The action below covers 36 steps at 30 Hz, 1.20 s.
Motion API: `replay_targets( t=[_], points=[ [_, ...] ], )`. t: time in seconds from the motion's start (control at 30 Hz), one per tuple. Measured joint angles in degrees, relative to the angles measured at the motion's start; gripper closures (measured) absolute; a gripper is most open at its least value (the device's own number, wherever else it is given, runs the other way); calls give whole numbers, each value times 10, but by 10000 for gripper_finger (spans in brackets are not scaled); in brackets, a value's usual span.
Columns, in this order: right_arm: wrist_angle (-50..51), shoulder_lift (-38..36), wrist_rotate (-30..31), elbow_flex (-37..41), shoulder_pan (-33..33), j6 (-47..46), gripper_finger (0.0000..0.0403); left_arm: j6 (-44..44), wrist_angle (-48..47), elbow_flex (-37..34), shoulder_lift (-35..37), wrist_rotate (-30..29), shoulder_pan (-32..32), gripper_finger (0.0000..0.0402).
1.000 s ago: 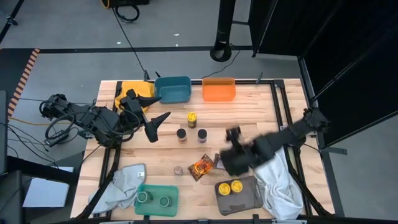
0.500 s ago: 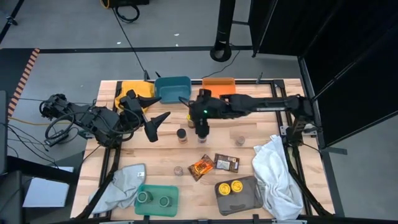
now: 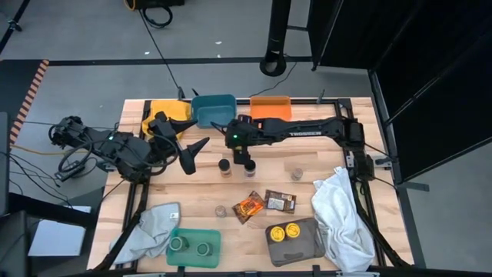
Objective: Sort spices by type
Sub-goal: Put the yellow seasoning bottle into the black bin
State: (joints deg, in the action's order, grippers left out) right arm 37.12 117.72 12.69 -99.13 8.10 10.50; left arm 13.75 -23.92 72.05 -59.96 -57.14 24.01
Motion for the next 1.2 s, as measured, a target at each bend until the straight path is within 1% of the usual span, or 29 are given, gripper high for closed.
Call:
replay_targets(
  t=[0.13, 0.3, 0.47, 0.63, 0.7, 0.8, 0.83, 1.03, 1.2],
  points=[
    [-8, 14, -30, 0, 6, -13, 63, 0, -8, 0, 0, -2, 0, 80],
    [-11, 32, -38, 0, 12, -18, 68, 1, -13, 0, 0, -2, 0, 80],
    [-4, 50, -65, 0, 14, -36, 78, 3, -15, 0, 0, -1, 0, 80],
    [-19, 49, -53, 0, 14, -31, 103, 4, -15, 0, 0, -1, 0, 80],
    [-19, 48, -48, 0, 15, -30, 124, 4, -15, 0, 0, -1, 0, 80],
    [-9, 47, -48, -1, 18, -40, 166, 4, -15, 0, 0, -1, 0, 80],
    [-3, 46, -48, -1, 18, -42, 173, 4, -15, 0, 0, -1, 0, 80],
    [13, 43, -42, -1, 18, -39, 173, 4, -14, 0, 0, -1, 0, 80],
    [77, 29, -22, -34, 17, -25, 173, 4, -14, 0, 0, -1, 0, 80]
  ],
)
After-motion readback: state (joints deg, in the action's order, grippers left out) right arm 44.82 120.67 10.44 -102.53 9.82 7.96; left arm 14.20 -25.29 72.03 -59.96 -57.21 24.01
